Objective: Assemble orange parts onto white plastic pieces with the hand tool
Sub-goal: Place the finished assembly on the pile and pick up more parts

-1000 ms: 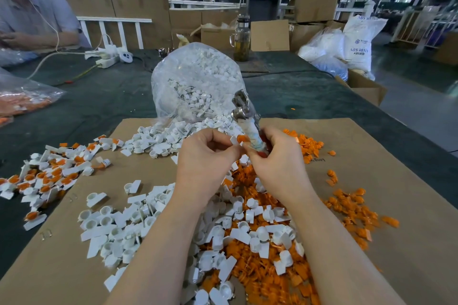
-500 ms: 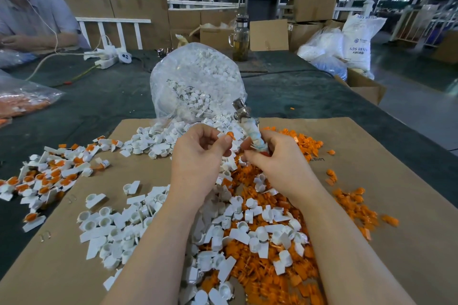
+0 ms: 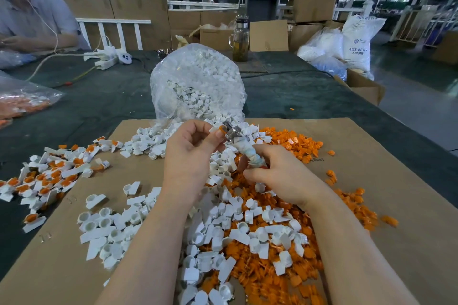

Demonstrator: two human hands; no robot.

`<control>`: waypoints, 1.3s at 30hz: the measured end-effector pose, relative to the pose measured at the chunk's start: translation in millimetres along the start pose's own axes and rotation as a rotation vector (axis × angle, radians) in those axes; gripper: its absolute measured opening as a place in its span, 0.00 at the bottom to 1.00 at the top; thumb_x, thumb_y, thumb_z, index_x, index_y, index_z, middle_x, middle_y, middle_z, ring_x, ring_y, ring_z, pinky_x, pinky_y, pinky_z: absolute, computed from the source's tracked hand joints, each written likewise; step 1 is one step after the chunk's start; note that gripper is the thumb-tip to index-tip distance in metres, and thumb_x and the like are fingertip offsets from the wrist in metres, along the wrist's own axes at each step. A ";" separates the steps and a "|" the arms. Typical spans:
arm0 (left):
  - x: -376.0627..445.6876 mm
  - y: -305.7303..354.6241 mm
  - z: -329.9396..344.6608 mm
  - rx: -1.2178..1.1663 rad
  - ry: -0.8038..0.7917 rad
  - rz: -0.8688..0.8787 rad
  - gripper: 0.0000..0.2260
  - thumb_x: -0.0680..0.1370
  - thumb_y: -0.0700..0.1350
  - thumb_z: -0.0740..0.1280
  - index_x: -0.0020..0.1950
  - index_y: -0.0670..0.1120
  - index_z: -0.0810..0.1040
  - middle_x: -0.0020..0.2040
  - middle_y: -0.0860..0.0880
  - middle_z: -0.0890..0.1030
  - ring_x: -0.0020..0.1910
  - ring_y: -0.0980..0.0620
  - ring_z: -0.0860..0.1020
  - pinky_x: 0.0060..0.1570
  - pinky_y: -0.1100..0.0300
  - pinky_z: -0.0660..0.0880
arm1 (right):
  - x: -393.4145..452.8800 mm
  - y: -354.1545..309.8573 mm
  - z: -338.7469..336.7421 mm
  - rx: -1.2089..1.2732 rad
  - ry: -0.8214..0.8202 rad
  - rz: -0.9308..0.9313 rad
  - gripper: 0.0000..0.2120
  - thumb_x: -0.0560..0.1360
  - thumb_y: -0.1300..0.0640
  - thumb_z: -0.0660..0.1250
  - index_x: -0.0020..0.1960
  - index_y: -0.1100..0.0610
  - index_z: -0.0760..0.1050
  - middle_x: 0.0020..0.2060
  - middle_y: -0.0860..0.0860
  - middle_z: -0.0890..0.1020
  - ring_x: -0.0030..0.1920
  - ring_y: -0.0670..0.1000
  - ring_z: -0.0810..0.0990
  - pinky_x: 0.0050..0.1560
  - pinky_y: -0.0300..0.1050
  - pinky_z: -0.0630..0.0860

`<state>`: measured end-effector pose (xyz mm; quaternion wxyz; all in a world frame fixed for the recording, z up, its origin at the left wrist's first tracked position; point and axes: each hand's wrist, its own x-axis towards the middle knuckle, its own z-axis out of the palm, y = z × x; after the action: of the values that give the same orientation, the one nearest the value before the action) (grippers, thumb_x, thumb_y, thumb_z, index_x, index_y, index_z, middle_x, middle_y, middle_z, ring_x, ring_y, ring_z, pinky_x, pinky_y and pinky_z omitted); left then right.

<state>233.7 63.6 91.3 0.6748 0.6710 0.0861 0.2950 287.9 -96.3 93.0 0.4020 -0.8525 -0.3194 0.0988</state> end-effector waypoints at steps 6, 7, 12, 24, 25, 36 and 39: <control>1.4 -1.4 -1.5 -0.047 0.002 -0.022 0.06 0.77 0.36 0.70 0.42 0.44 0.78 0.33 0.53 0.81 0.34 0.56 0.80 0.40 0.66 0.79 | 0.2 -1.5 2.9 -0.003 0.009 -0.034 0.11 0.75 0.63 0.65 0.43 0.46 0.77 0.34 0.40 0.79 0.32 0.41 0.76 0.37 0.44 0.76; 1.5 -1.5 -1.4 -0.054 0.000 -0.024 0.06 0.77 0.35 0.70 0.42 0.44 0.78 0.33 0.53 0.81 0.34 0.57 0.80 0.40 0.65 0.79 | 0.4 -0.7 3.3 -0.010 0.013 -0.036 0.13 0.75 0.63 0.64 0.41 0.45 0.76 0.31 0.36 0.78 0.30 0.39 0.75 0.33 0.40 0.73; 2.7 -2.9 -2.4 -0.067 0.006 -0.040 0.07 0.77 0.35 0.69 0.41 0.45 0.78 0.34 0.53 0.81 0.34 0.57 0.80 0.43 0.62 0.80 | 3.7 -0.5 6.9 -0.034 0.045 -0.034 0.14 0.76 0.62 0.65 0.39 0.43 0.74 0.29 0.37 0.78 0.28 0.39 0.75 0.29 0.42 0.74; 17.3 -3.9 -35.2 -0.775 0.515 -0.524 0.08 0.79 0.41 0.69 0.55 0.40 0.80 0.43 0.47 0.87 0.36 0.59 0.84 0.37 0.67 0.80 | 12.5 18.1 12.1 -0.271 0.295 0.049 0.07 0.77 0.49 0.65 0.41 0.49 0.73 0.34 0.45 0.77 0.34 0.44 0.76 0.30 0.41 0.66; 20.0 -5.2 -41.4 -0.860 0.580 -0.528 0.08 0.80 0.40 0.66 0.58 0.40 0.79 0.44 0.47 0.86 0.36 0.59 0.84 0.39 0.68 0.80 | 13.0 19.9 11.0 -0.277 0.319 0.078 0.08 0.77 0.48 0.66 0.40 0.49 0.73 0.34 0.45 0.78 0.34 0.45 0.77 0.30 0.41 0.67; 24.1 -9.7 -62.2 -1.022 0.690 -0.422 0.05 0.81 0.40 0.66 0.55 0.43 0.80 0.51 0.50 0.85 0.44 0.59 0.84 0.42 0.66 0.80 | 14.4 24.8 12.1 -0.452 0.290 0.199 0.05 0.74 0.48 0.67 0.46 0.49 0.75 0.37 0.44 0.78 0.36 0.47 0.78 0.31 0.43 0.75; 24.6 -7.9 -50.9 -0.564 0.488 -0.526 0.04 0.77 0.42 0.71 0.50 0.43 0.82 0.38 0.53 0.84 0.34 0.62 0.80 0.34 0.68 0.76 | 15.6 23.5 16.5 -0.506 0.305 0.180 0.03 0.74 0.50 0.67 0.45 0.48 0.74 0.35 0.43 0.76 0.35 0.45 0.75 0.28 0.41 0.71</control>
<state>229.9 120.4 86.3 0.8432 0.3271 0.3262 0.2749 303.9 -87.5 66.0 0.2101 -0.9552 -0.1932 -0.0777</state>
